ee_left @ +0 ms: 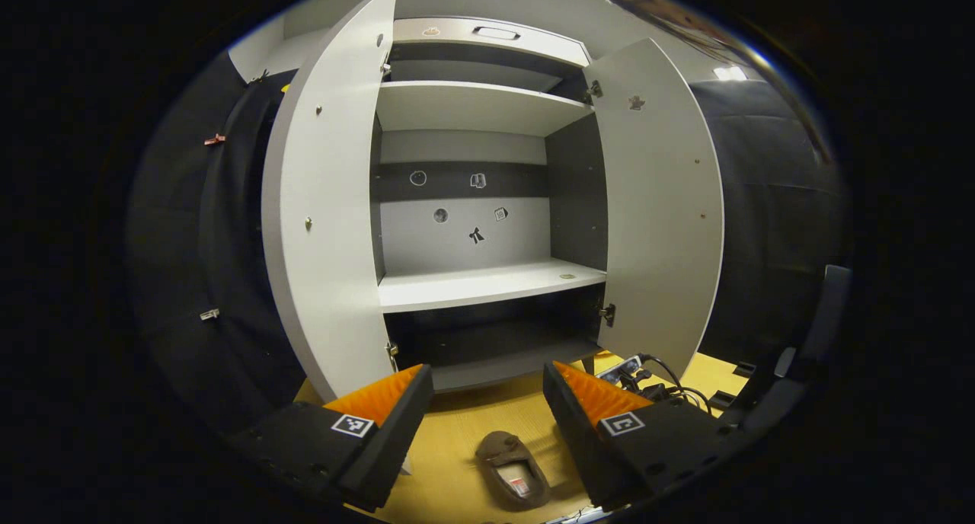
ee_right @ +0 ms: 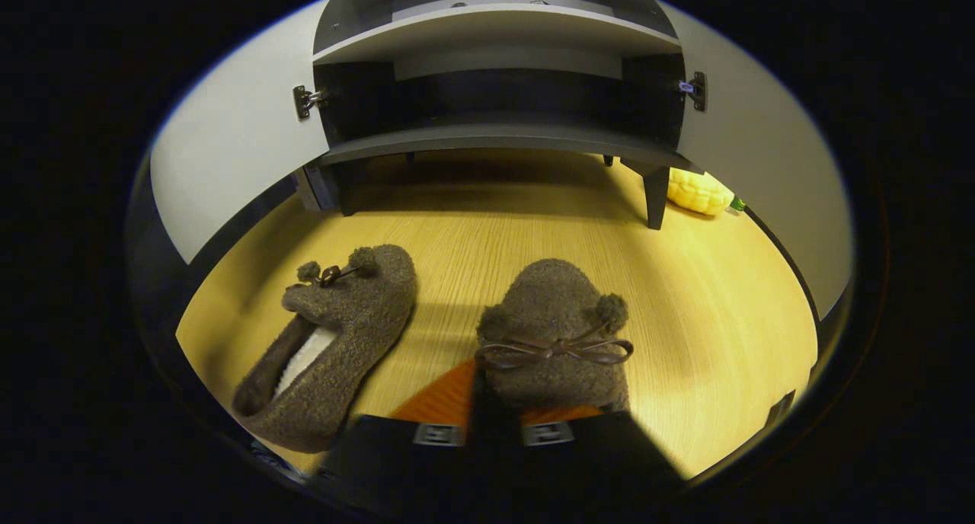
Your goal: Grab one shoe with the right hand and put it into the shoe cabinet, grab the other shoe with the left hand and put it into the shoe cabinet; then close the right door with the right hand and the left door with the left hand.
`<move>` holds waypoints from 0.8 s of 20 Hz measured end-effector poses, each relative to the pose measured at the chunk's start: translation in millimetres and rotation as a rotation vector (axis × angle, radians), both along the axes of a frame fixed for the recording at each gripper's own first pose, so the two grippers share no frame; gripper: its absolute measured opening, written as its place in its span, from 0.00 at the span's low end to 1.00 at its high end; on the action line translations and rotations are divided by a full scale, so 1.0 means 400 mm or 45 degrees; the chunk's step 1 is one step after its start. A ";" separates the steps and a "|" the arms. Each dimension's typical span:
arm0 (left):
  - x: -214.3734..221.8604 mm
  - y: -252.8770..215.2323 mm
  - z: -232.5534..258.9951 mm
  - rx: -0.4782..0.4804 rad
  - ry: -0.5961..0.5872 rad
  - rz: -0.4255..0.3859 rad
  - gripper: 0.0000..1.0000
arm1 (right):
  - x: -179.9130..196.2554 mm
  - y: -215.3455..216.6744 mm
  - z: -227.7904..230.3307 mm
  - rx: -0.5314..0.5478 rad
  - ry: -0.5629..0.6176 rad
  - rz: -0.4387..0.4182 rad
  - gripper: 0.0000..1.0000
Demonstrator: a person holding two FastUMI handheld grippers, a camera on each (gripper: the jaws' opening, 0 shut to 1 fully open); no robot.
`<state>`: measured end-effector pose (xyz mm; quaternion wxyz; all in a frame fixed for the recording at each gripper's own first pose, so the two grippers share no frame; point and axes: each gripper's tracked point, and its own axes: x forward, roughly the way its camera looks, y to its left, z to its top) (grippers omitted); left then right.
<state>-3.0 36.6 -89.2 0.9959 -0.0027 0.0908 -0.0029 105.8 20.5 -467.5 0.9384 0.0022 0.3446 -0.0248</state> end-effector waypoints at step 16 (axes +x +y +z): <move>-0.065 -0.012 0.063 0.013 -0.059 -0.020 0.92 | -0.042 -0.032 0.448 -0.097 -0.204 0.112 0.05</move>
